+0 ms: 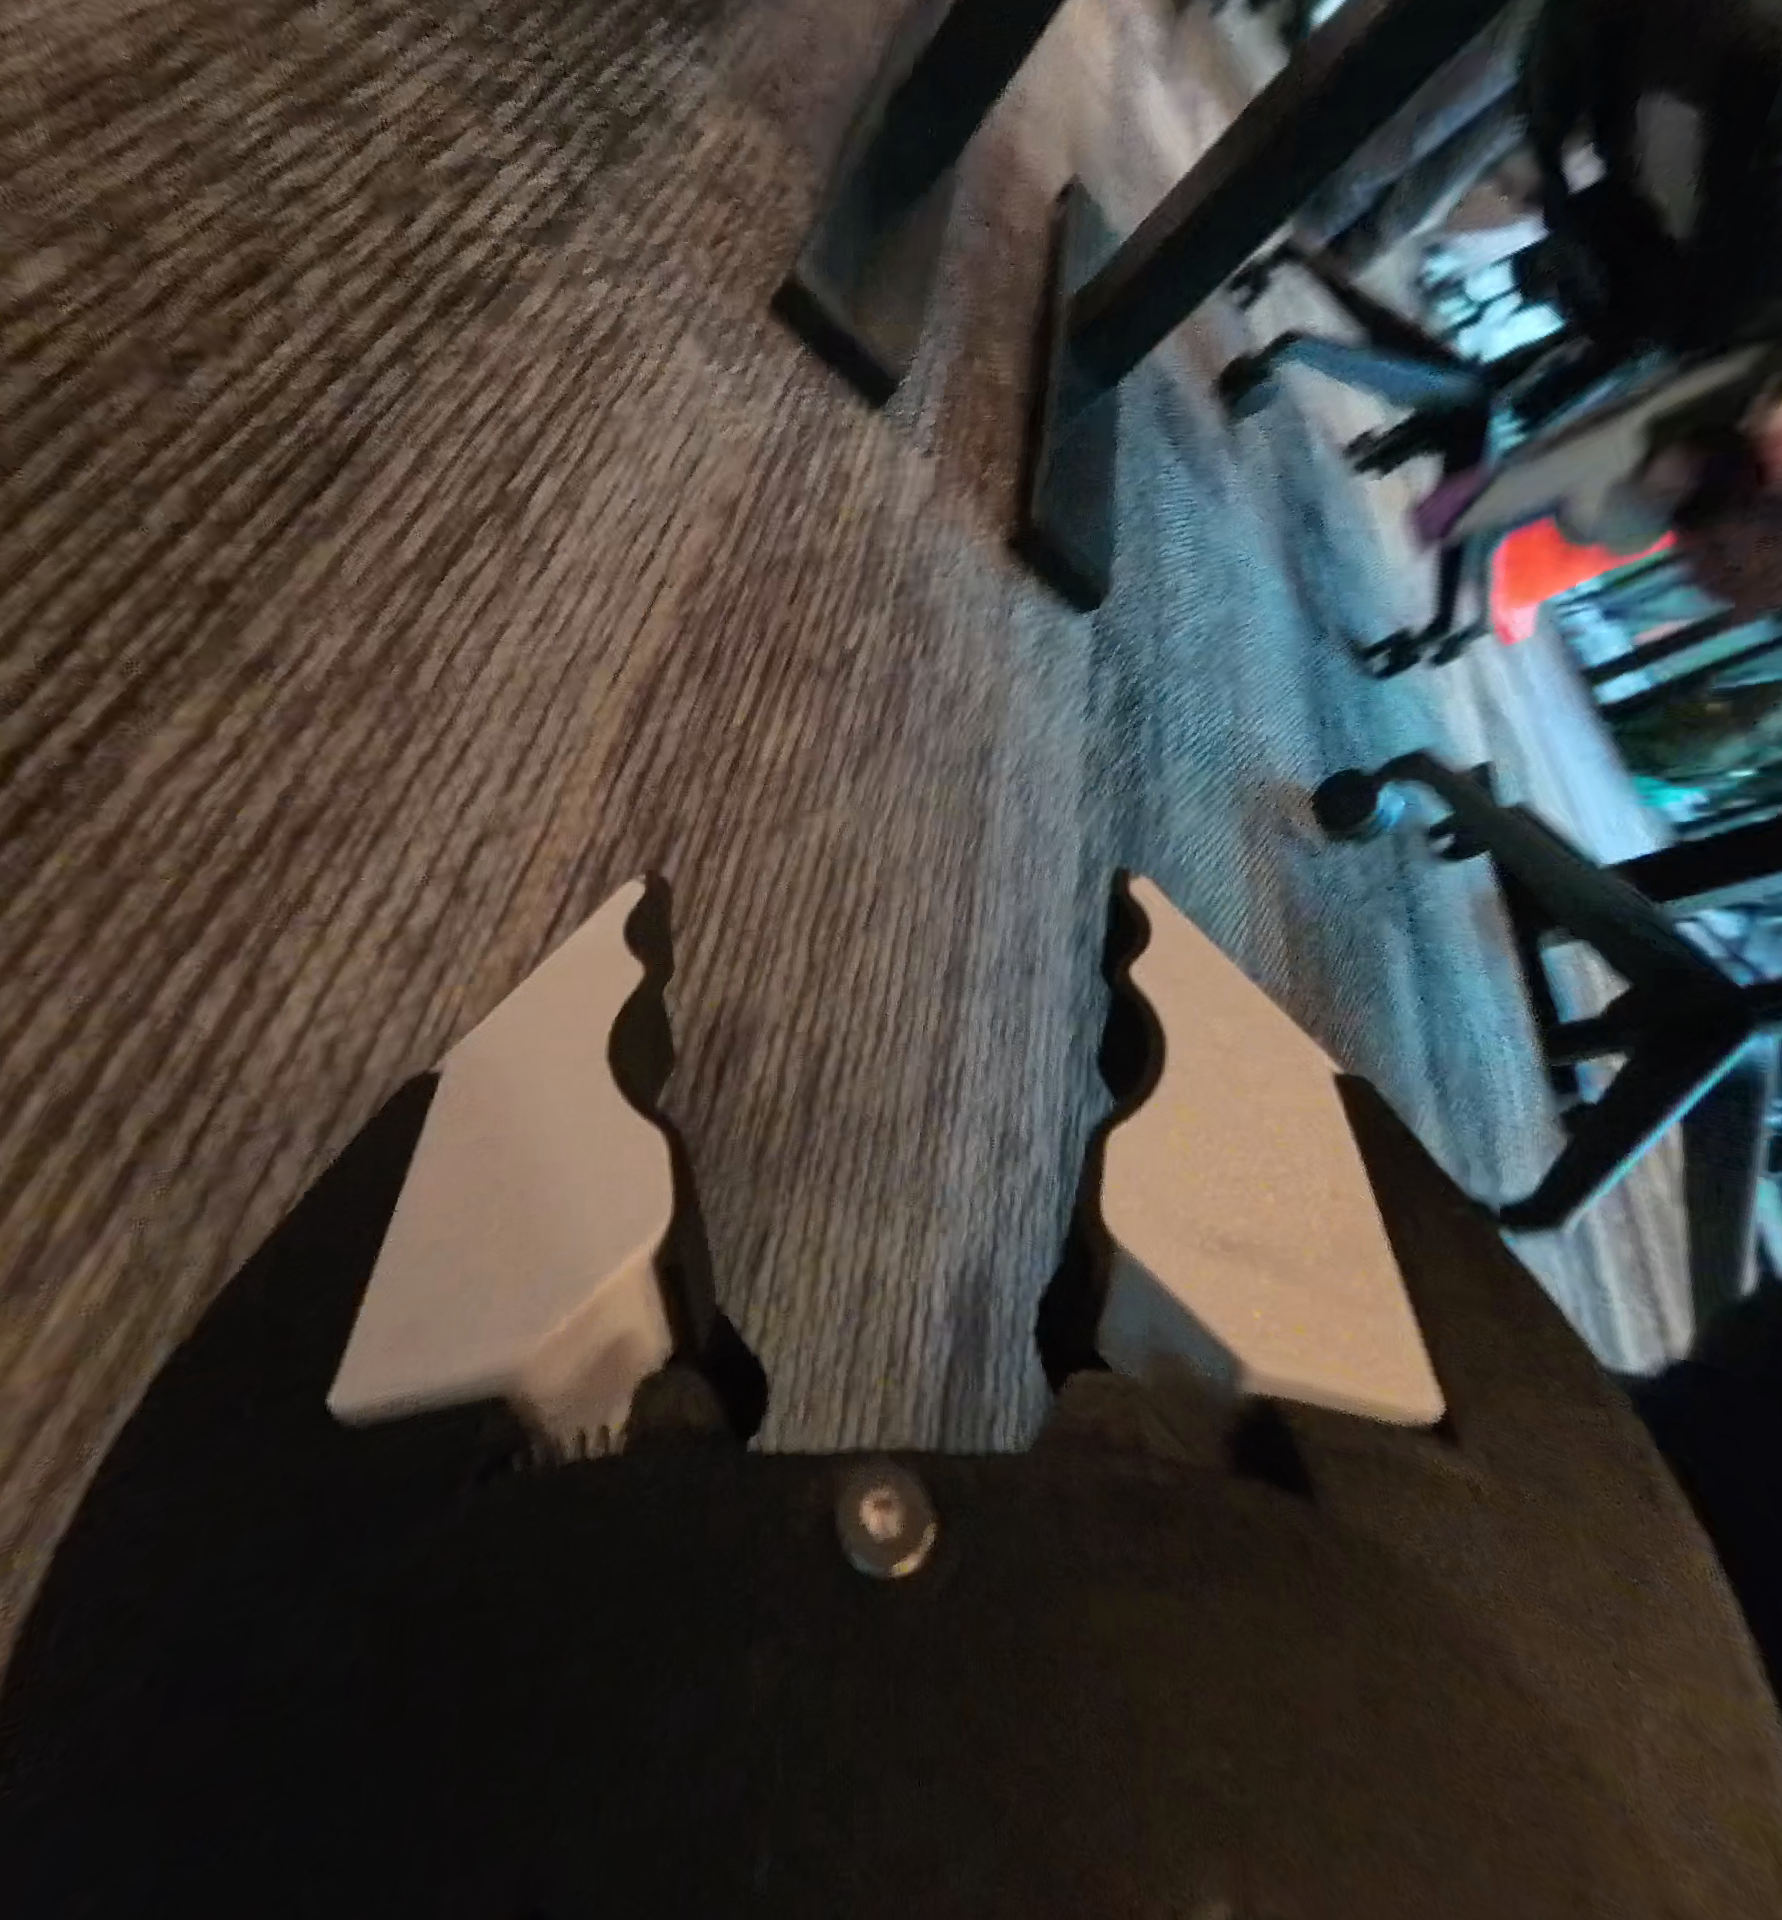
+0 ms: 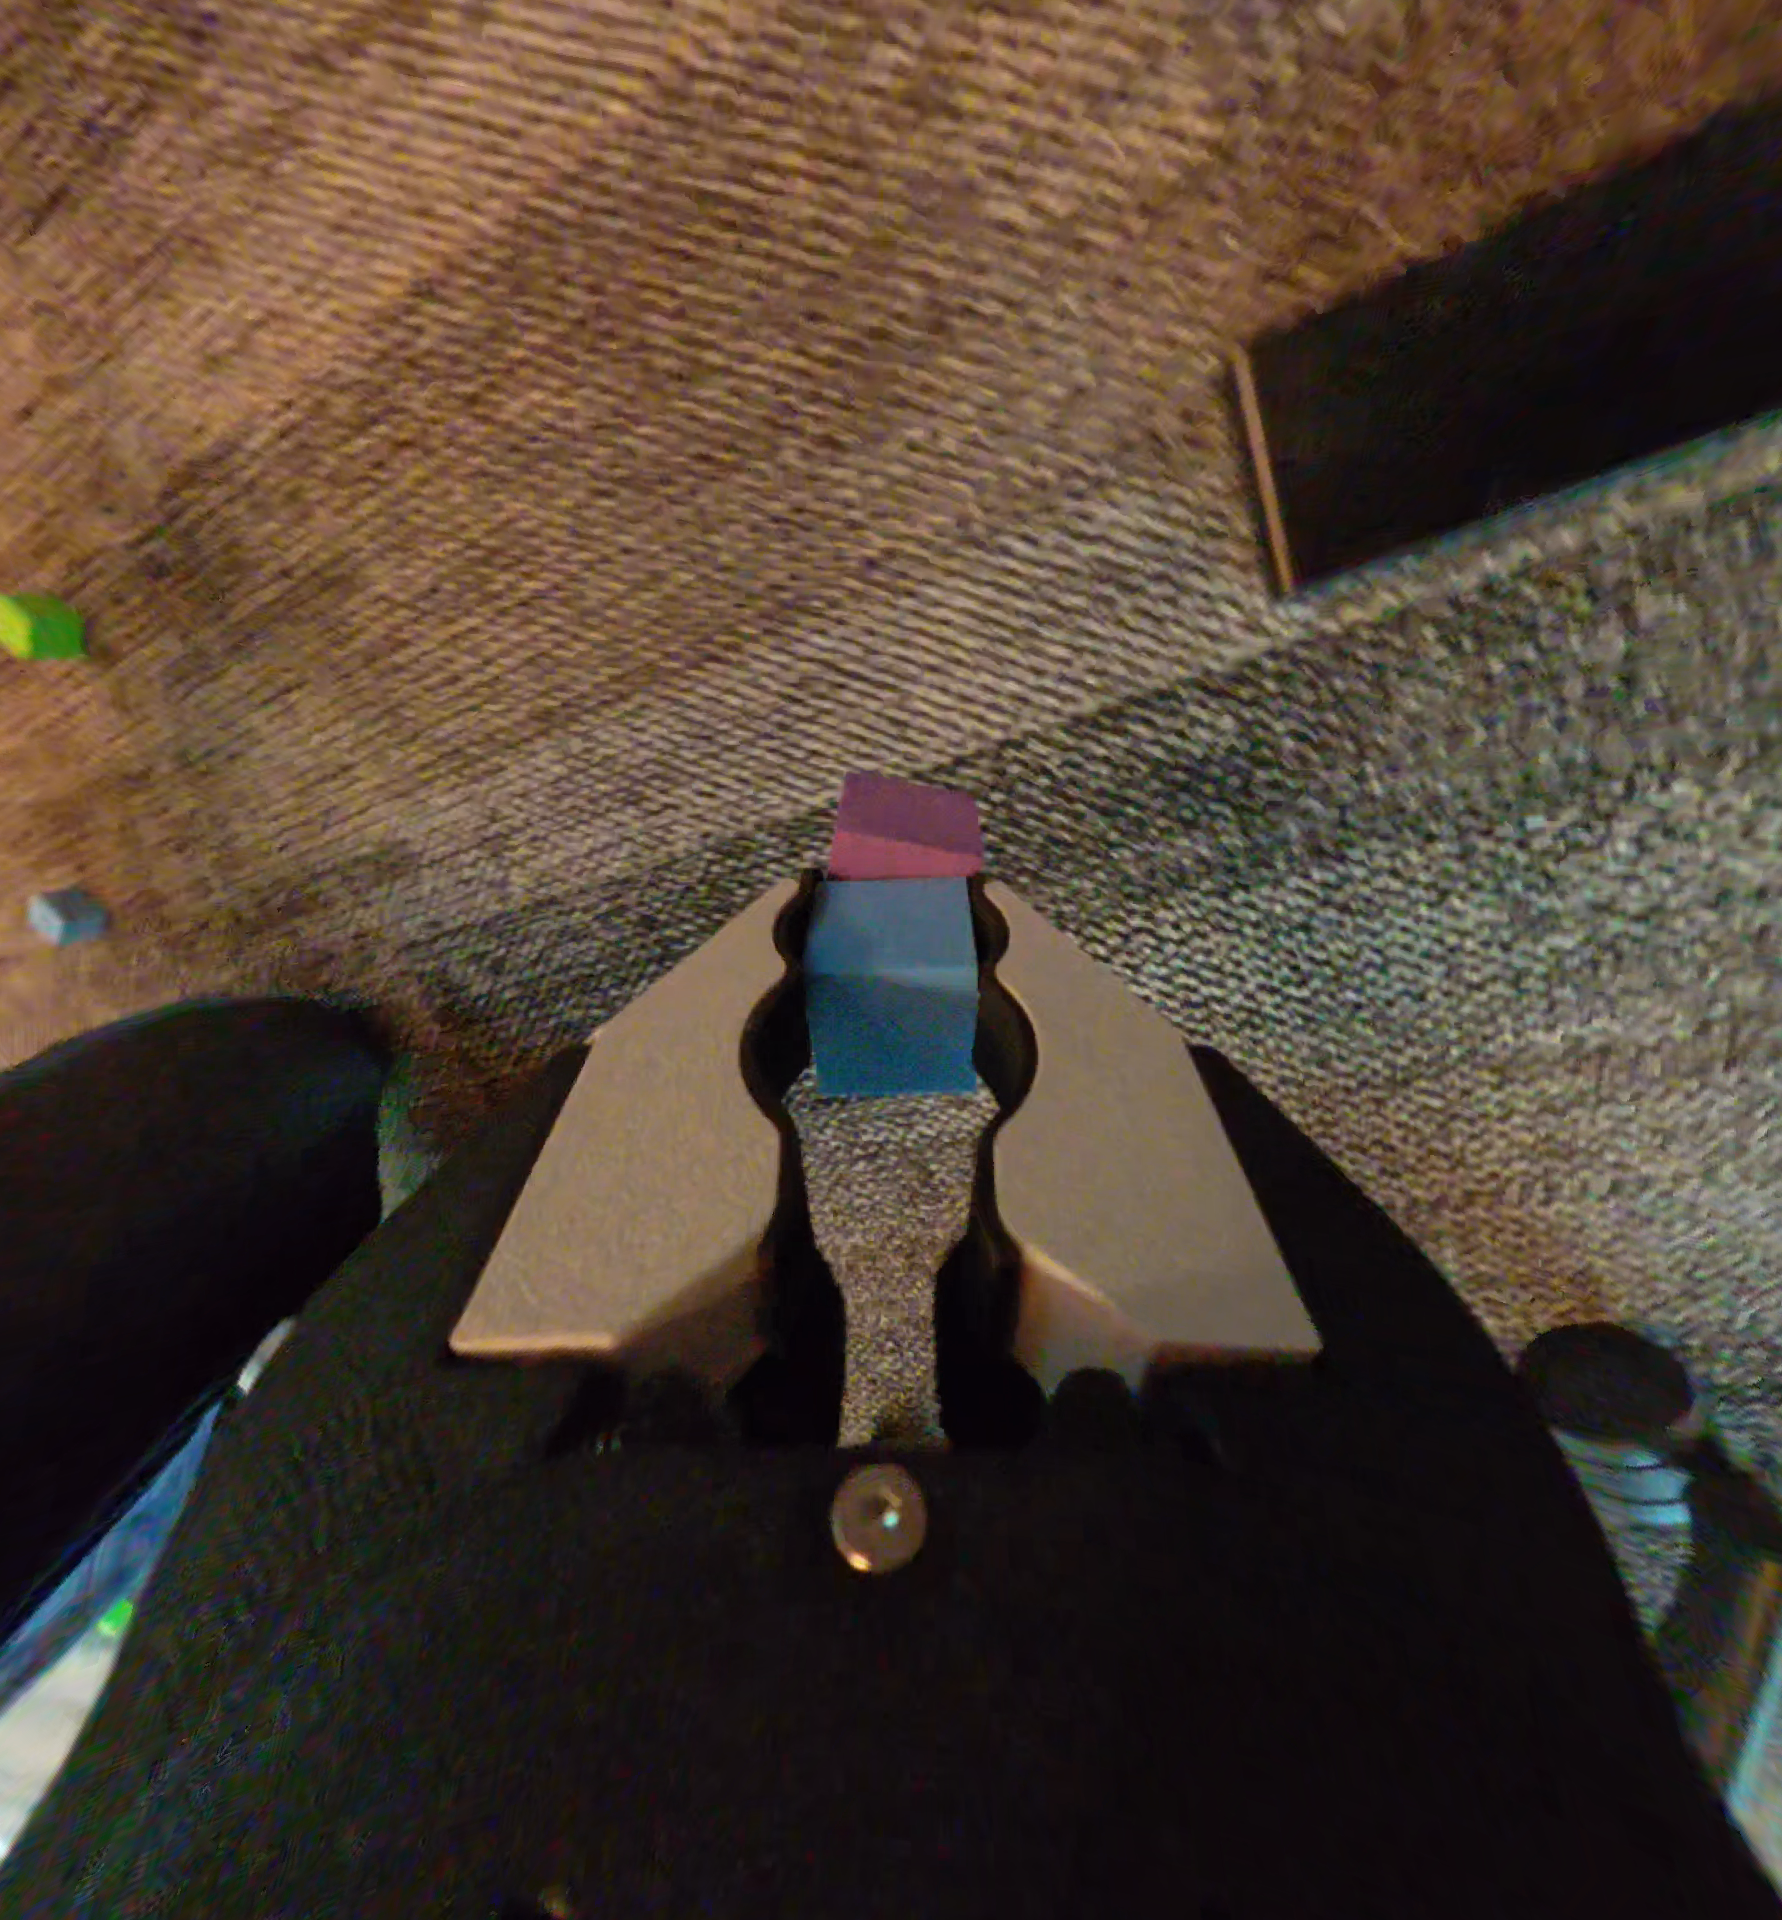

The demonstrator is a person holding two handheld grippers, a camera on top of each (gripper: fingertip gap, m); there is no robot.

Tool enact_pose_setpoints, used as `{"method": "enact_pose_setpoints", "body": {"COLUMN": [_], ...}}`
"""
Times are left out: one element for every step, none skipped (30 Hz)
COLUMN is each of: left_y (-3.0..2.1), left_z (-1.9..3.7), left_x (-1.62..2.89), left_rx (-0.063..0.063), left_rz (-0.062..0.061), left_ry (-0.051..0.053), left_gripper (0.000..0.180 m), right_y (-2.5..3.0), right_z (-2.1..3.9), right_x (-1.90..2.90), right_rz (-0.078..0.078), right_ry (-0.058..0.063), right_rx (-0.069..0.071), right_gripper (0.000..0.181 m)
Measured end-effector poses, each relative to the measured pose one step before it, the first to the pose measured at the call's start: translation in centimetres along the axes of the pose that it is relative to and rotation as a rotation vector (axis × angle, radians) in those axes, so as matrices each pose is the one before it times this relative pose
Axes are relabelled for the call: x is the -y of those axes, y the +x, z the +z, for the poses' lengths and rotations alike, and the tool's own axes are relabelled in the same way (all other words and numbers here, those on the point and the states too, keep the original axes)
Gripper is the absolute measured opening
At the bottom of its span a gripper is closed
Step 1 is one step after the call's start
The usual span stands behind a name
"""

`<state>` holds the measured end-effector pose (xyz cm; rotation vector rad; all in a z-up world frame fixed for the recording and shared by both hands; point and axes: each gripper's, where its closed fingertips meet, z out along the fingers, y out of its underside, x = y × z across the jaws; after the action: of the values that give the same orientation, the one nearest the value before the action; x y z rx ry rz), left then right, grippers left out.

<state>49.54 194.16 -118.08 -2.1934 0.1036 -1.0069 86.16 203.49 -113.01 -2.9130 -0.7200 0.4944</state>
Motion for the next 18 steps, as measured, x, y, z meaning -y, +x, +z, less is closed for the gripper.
{"method": "enact_pose_setpoints", "body": {"left_y": [-0.98,-1.751,-1.9,-1.853,-1.582,-0.568,-0.089,-0.079,-0.031,-0.22,-0.676,-0.536,0.176,-0.613,-0.406,0.444,0.032,0.068], "left_z": [-3.423,-3.123,-2.538,-1.875,-0.98,0.05,0.901,1.322,1.439,1.256,0.866,0.952,0.942,0.294,-0.111,-0.513,-1.133,-1.691], "left_x": [-2.515,-2.979,-2.642,-1.641,-0.846,-0.647,-0.838,-0.879,-0.72,-0.246,0.322,0.015,-0.429,0.037,-0.048,-0.043,-0.069,-0.12], "left_rx": [0.0819,0.0997,0.0839,0.0696,0.0569,0.0126,0.0051,0.0182,0.0219,0.0339,0.0541,0.0305,-0.0215,0.036,0.0149,-0.0511,-0.0067,0.005], "left_rz": [0.0027,0.0166,0.0056,-0.0253,-0.0385,-0.022,0.0063,0.0299,0.0359,0.0194,0.0056,-0.0159,-0.0256,-0.0083,0.0062,-0.0128,0.0019,0.0279], "left_ry": [-0.0532,-0.068,-0.0402,-0.0035,0.0029,-0.0167,-0.0378,-0.0405,-0.0327,-0.0265,-0.0025,-0.013,-0.0376,-0.002,-0.0032,0.003,0.0121,0.0189], "left_gripper": [0.08,0.081,0.081,0.08,0.076,0.076,0.077,0.077,0.073,0.071,0.061,0.052,0.045,0.033,0.012,0.0,0.0,0.0], "right_y": [-1.661,-1.675,-1.618,-1.424,-1.326,-1.374,-1.376,-1.144,-1.16,-1.128,-0.883,-0.835,-0.74,-0.499,-0.289,-0.291,-0.35,-0.175], "right_z": [-0.67,-0.645,-0.587,-0.616,-0.548,-0.48,-0.537,-0.581,-0.525,-0.536,-0.568,-0.512,-0.408,-0.368,-0.264,-0.25,-0.363,-0.297], "right_x": [0.892,0.79,0.723,0.642,0.664,0.79,0.757,0.541,0.448,0.351,0.219,0.115,-0.082,-0.261,-0.359,-0.179,0.055,0.121], "right_rz": [-0.0404,-0.0315,-0.032,-0.033,-0.0276,-0.018,-0.0188,-0.0271,-0.0298,-0.018,-0.0008,0.0114,0.0161,0.0116,0.0047,0.0035,0.0006,-0.0086], "right_ry": [-0.0094,-0.0056,-0.0004,-0.0086,-0.0056,0.0049,0.0056,-0.0025,0.0015,0.0104,0.0159,0.0233,0.02,0.0084,0.0074,0.0099,0.0098,0.0068], "right_rx": [0.0111,0.0157,0.0144,0.0071,0.0056,0.0116,0.0105,0.0025,0.0026,0.0043,0.0041,0.0099,0.0098,-0.0015,-0.0017,0.0061,0.0034,0.0009], "right_gripper": [0.026,0.026,0.026,0.026,0.026,0.026,0.026,0.026,0.026,0.026,0.026,0.026,0.026,0.026,0.026,0.026,0.026,0.026]}}
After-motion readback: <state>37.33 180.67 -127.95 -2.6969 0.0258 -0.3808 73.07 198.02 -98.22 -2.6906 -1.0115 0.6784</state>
